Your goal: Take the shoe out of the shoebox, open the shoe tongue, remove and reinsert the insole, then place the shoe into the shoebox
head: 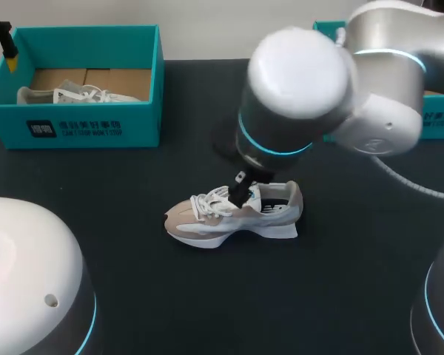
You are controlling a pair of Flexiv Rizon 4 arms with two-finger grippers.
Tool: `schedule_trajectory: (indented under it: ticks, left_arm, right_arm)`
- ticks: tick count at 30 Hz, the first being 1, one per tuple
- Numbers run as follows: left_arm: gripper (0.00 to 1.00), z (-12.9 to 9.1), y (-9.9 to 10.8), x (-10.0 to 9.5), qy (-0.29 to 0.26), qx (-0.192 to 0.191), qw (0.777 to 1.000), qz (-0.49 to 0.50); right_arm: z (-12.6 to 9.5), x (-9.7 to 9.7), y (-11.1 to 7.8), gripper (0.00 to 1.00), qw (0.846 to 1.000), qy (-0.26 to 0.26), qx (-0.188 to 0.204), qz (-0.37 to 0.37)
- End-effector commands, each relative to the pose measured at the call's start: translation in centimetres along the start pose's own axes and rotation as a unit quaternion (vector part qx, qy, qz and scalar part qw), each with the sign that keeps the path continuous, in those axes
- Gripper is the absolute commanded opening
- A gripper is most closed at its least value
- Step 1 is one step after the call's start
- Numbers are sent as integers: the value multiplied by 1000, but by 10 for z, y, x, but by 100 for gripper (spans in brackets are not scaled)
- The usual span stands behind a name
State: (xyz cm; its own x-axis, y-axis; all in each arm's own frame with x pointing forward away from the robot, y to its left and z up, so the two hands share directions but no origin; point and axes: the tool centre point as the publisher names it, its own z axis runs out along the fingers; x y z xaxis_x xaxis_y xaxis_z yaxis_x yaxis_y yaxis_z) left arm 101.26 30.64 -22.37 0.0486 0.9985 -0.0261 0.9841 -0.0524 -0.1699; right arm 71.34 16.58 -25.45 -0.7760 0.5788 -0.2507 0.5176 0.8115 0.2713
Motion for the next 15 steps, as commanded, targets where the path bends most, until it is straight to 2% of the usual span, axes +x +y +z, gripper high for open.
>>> schedule_trajectory:
  ticks: [1,6,11,15]
  left_arm:
    - [100,0,-1,0,1,-1,1000,0]
    - [100,0,-1,0,1,-1,1000,0]
    - [100,0,-1,0,1,-1,1000,0]
    - [100,0,-1,0,1,-1,1000,0]
  right_arm:
    - [-1,-28,-29,100,986,128,-70,-84]
    - [0,-35,-32,100,974,139,-87,-154]
    - [2,-45,-41,100,958,151,-149,-194]
    - [7,-55,-50,100,950,154,-197,-187]
